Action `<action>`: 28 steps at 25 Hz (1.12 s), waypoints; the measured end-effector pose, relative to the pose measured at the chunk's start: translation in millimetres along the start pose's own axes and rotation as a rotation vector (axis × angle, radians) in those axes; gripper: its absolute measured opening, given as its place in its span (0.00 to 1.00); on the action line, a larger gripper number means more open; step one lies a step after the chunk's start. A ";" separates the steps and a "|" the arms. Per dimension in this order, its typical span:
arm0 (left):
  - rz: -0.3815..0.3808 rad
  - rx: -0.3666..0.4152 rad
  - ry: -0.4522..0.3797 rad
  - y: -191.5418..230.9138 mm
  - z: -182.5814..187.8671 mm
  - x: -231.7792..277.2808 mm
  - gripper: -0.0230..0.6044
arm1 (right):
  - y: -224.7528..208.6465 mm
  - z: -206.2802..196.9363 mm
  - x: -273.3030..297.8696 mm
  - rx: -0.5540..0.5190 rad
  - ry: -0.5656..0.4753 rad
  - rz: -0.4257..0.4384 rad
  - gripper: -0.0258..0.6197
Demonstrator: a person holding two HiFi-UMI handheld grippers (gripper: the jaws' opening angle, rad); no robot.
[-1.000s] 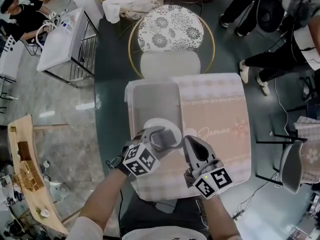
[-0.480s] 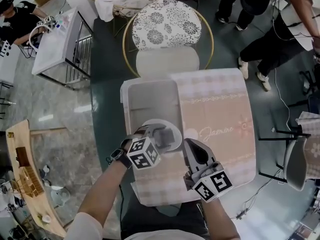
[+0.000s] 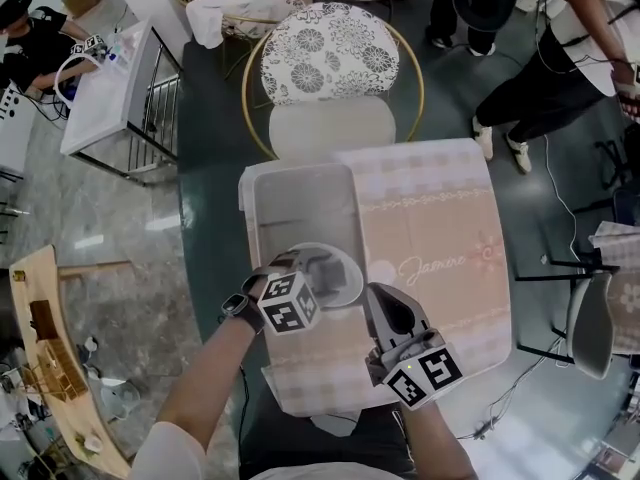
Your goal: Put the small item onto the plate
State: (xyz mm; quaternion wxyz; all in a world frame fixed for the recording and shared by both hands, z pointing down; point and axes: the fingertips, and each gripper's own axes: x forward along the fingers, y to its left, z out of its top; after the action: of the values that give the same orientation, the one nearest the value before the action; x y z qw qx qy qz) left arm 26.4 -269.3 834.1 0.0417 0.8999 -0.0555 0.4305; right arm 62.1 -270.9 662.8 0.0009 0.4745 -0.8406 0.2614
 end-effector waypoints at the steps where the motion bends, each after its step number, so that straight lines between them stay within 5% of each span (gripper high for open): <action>1: -0.004 -0.002 -0.001 -0.3 0.2 -0.8 0.54 | 1.9 1.7 -0.6 -0.001 0.001 0.000 0.06; 8: -0.013 -0.065 -0.041 -0.9 7.8 -13.8 0.54 | 10.4 14.5 -9.3 -0.005 0.009 -0.001 0.06; 17: 0.047 -0.234 -0.191 -12.8 59.1 -82.3 0.53 | 36.9 50.5 -23.5 -0.017 0.031 0.009 0.06; 23: 0.086 -0.369 -0.325 -26.3 97.7 -136.7 0.33 | 64.1 84.2 -33.8 -0.036 0.020 0.035 0.06; 28: 0.237 -0.471 -0.448 -13.8 126.6 -192.9 0.10 | 82.3 108.9 -35.3 -0.068 -0.001 0.052 0.06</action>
State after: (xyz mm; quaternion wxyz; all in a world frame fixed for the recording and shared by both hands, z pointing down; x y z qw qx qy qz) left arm 5.7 -258.8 604.2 0.1847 0.9251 -0.2652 0.1994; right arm 42.7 -256.8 524.0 0.0099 0.4522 -0.8610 0.2325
